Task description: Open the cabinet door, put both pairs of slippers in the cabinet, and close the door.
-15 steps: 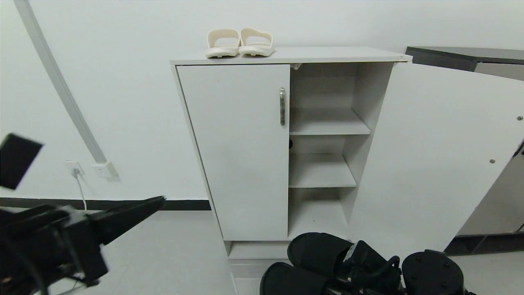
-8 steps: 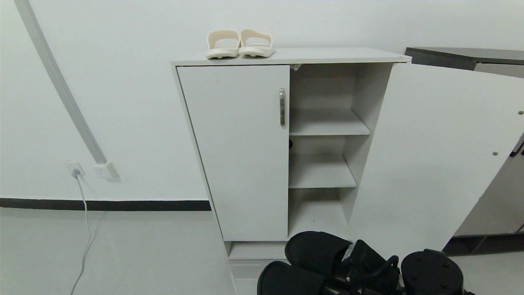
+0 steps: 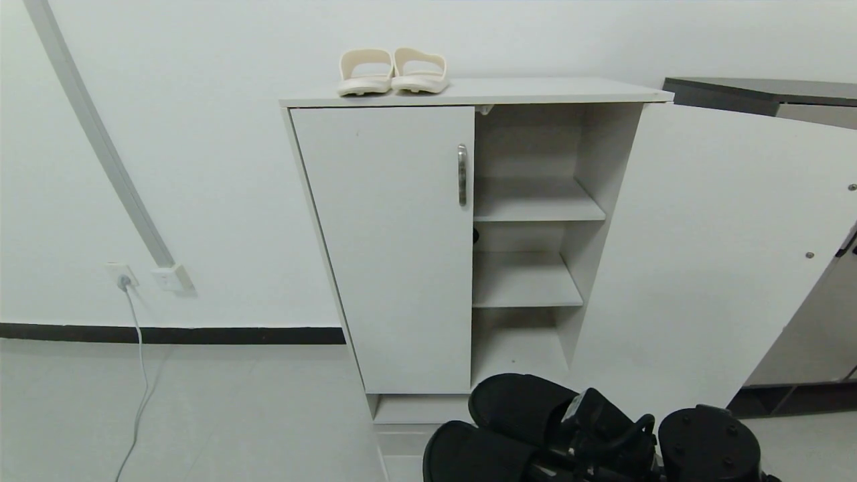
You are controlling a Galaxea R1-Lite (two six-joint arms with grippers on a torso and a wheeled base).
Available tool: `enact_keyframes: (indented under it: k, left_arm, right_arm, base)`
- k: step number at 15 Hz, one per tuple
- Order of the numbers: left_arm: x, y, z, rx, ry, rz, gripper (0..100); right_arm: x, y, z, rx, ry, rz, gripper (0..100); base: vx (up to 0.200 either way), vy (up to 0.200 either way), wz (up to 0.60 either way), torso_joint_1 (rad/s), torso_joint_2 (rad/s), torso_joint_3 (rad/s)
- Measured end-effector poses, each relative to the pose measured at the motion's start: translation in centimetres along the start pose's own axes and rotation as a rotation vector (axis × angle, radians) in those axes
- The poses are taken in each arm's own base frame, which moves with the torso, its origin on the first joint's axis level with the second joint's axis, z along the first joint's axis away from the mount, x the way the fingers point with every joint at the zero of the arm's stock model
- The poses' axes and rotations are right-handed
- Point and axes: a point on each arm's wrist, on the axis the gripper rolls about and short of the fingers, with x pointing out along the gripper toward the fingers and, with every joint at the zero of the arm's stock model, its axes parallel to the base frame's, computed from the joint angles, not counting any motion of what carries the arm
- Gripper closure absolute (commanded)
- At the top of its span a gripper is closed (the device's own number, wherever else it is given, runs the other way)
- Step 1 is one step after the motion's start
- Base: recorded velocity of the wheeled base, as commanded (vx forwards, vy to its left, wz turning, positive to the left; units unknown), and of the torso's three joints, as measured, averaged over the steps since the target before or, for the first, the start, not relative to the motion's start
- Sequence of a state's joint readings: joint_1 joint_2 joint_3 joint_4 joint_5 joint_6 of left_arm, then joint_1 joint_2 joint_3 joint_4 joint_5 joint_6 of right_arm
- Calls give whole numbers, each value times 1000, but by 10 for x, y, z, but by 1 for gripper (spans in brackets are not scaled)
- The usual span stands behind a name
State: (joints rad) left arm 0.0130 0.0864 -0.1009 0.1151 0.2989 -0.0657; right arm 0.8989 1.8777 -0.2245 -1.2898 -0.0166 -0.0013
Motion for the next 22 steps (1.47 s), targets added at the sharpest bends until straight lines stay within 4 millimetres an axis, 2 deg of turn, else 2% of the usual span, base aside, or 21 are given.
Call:
enact_keyframes:
  k: [1, 2, 5, 8, 10, 13, 16, 18, 22]
  left_arm:
    - [2, -2, -2, 9, -25, 6, 100]
    - [3, -4, -3, 19, -73, -73, 100]
    - [2, -7, -15, 69, -74, -310, 100]
    - [2, -6, -18, 64, -85, -330, 100]
    - [1, -6, -18, 58, -89, -327, 100]
    - [1, -6, -18, 55, -90, -326, 100]
    - [1, -6, -18, 54, -91, -327, 100]
    - [1, -6, -18, 54, -91, -326, 100]
    - [1, -6, -18, 54, -91, -324, 100]
  right_arm:
    - [0, 0, 0, 0, 1, -1, 100]
    - [0, 0, 1, -1, -2, 1, 100]
    - [0, 0, 0, -1, -1, 0, 100]
    - [2, 0, 3, 1, -11, -10, 100]
    - [9, -2, 7, 13, -32, -102, 100]
    - [32, -3, 18, 79, -92, -263, 100]
    - [68, -11, 30, 147, -158, -503, 100]
    - [91, -18, 31, 209, -136, -630, 100]
    - [118, -28, 36, 309, -126, -830, 100]
  base:
    - [0, 0, 0, 0, 0, 0]
    - [0, 0, 0, 0, 0, 0]
    - [0, 0, 0, 0, 0, 0]
    - [0, 0, 0, 0, 0, 0]
    - [0, 0, 0, 0, 0, 0]
    - [0, 0, 0, 0, 0, 0]
    - [0, 0, 0, 0, 0, 0]
    - [0, 0, 0, 0, 0, 0]
    - [0, -200, 0, 5, 4, 4]
